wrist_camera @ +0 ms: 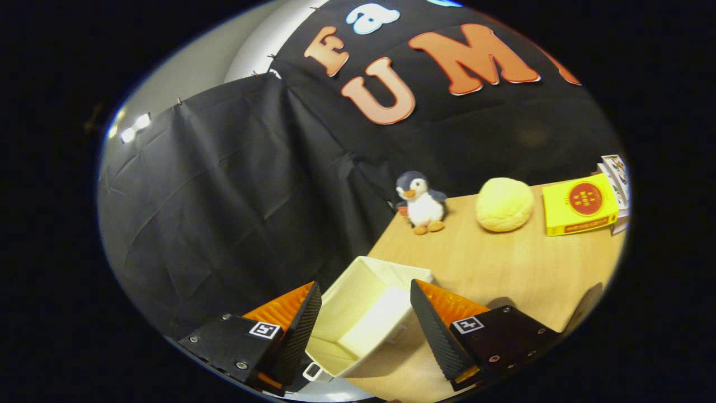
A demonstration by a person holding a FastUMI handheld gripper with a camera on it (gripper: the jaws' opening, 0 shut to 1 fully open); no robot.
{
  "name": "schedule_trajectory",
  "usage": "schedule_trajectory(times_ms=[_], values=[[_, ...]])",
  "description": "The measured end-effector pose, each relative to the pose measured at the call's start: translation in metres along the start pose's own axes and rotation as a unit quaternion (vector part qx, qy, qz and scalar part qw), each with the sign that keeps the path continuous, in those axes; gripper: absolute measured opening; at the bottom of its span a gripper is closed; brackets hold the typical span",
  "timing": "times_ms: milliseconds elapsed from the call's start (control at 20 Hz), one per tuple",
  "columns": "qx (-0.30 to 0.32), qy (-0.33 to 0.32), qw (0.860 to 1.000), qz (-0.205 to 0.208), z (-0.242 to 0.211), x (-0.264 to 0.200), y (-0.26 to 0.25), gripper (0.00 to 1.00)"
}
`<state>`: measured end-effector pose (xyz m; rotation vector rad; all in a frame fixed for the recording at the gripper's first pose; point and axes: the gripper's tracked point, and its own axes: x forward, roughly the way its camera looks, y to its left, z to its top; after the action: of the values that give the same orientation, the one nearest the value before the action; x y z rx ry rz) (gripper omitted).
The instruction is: Open the storage box then place both shoes into the box .Put the left shoe in first, then the right shoe, with the right side of both shoes facing outward in a uniform manner.
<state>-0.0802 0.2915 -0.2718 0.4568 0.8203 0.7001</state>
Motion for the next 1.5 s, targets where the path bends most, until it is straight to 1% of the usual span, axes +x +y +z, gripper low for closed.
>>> schedule_trajectory(times_ms=[200, 300, 400, 500, 550, 600, 700, 900, 1000, 1100, 1150, 1200, 1250, 1350, 1400, 1500], values=[[0.004, 0.000, 0.995, -0.096, -0.019, -0.042, -0.078, 0.96], [0.000, 0.011, 0.990, -0.140, -0.033, -0.063, -0.112, 0.96], [-0.009, 0.033, 0.984, -0.176, -0.048, -0.073, -0.143, 0.96], [-0.015, 0.055, 0.979, -0.194, -0.073, -0.070, -0.166, 0.96], [-0.007, 0.071, 0.978, -0.195, -0.092, -0.068, -0.174, 0.95], [0.007, 0.087, 0.978, -0.187, -0.108, -0.063, -0.179, 0.95], [0.018, 0.094, 0.981, -0.168, -0.121, -0.049, -0.176, 0.94], [-0.027, 0.140, 0.975, -0.169, -0.147, -0.018, -0.186, 0.86], [-0.051, 0.153, 0.972, -0.171, -0.155, -0.002, -0.193, 0.80], [-0.056, 0.171, 0.967, -0.183, -0.166, 0.010, -0.202, 0.72], [-0.053, 0.169, 0.966, -0.190, -0.166, 0.015, -0.206, 0.68], [-0.052, 0.163, 0.966, -0.196, -0.164, 0.022, -0.207, 0.67], [-0.053, 0.155, 0.966, -0.202, -0.161, 0.027, -0.209, 0.62], [-0.049, 0.156, 0.967, -0.197, -0.163, 0.037, -0.205, 0.44], [-0.037, 0.167, 0.967, -0.191, -0.170, 0.041, -0.201, 0.35], [0.001, 0.182, 0.962, -0.202, -0.174, 0.042, -0.200, 0.18]])
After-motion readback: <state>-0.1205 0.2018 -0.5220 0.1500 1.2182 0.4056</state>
